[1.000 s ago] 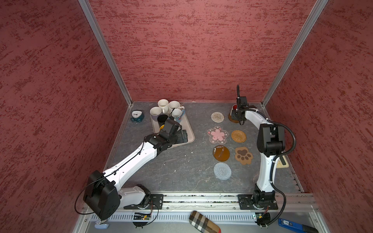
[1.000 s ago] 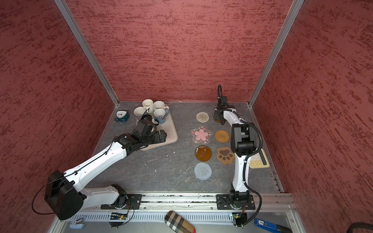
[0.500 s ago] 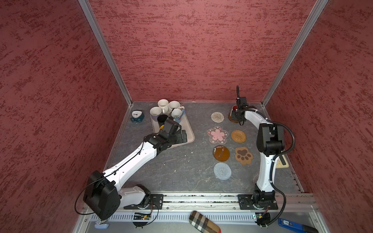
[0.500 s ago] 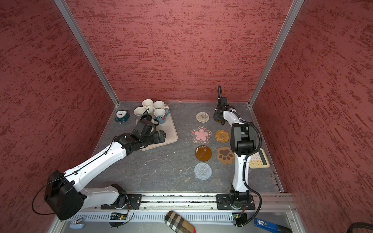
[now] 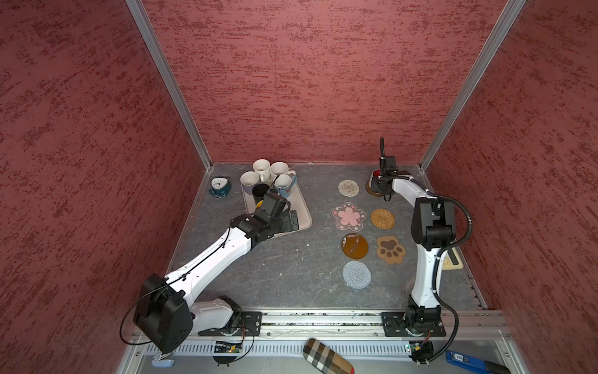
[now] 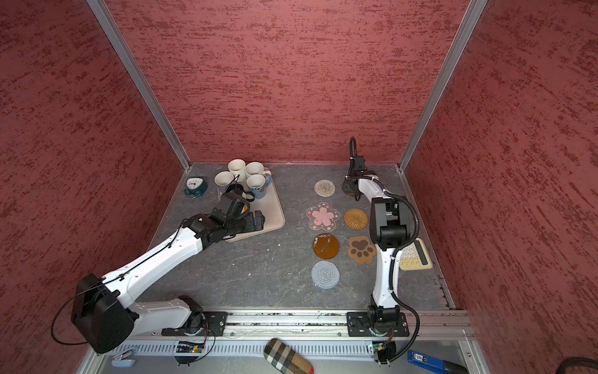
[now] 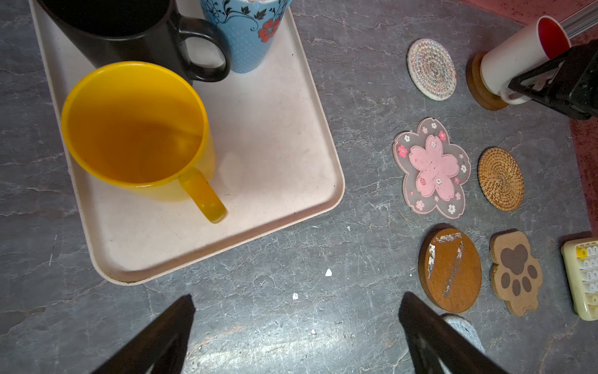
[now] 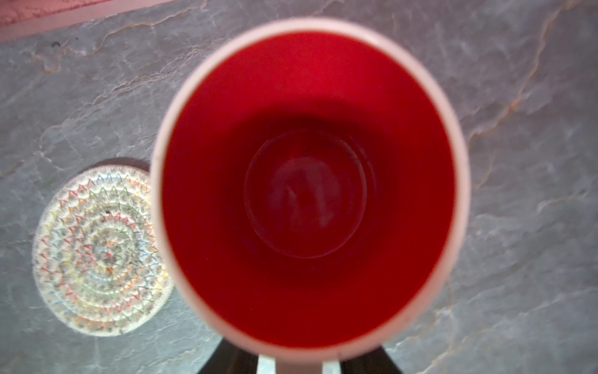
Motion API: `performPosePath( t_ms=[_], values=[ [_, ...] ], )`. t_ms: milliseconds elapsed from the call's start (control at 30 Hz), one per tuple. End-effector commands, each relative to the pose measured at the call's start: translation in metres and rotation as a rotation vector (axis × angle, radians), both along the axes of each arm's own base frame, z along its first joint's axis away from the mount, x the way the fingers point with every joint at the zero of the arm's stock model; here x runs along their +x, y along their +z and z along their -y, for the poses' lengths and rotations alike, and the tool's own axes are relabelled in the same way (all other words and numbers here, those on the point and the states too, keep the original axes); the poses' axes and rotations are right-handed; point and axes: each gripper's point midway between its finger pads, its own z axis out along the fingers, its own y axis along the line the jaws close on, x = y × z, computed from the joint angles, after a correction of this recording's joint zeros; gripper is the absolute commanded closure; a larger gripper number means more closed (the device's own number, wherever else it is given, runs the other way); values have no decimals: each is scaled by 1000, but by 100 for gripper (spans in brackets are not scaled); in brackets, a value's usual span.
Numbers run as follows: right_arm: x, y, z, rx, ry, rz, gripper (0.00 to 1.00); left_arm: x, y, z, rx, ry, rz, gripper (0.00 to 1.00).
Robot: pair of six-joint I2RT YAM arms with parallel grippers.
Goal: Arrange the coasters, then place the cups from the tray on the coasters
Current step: 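Carry the red-lined mug onto the wooden disc while the left gripper nears the yellow mug, then release the red-lined mug with the right gripper while the left gripper grasps the yellow mug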
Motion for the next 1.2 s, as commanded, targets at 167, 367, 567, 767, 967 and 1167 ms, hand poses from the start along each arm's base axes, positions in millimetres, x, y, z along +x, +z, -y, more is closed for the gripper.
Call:
performPosePath(
  t_ms=[167,367,567,767,967,1167],
  values=[
    [5,12,3,3,-4,48,23,0,15,-17,37,54,9,1],
    [-4,38,-1,34,-6,98,16,-2,10,-36,54,169,-33,0],
    [-29,82,-3,99,-48,220,13,3,-11,-49,77,292,-93,5],
    [-69,109,-22,204,-45,339,13,17,-22,-44,105,360,-121,5],
    [-110,120,-49,288,-22,413,13,31,-32,-39,135,427,-141,4],
    [-143,133,-58,349,8,483,13,43,-49,-36,180,475,-175,4]
  ],
)
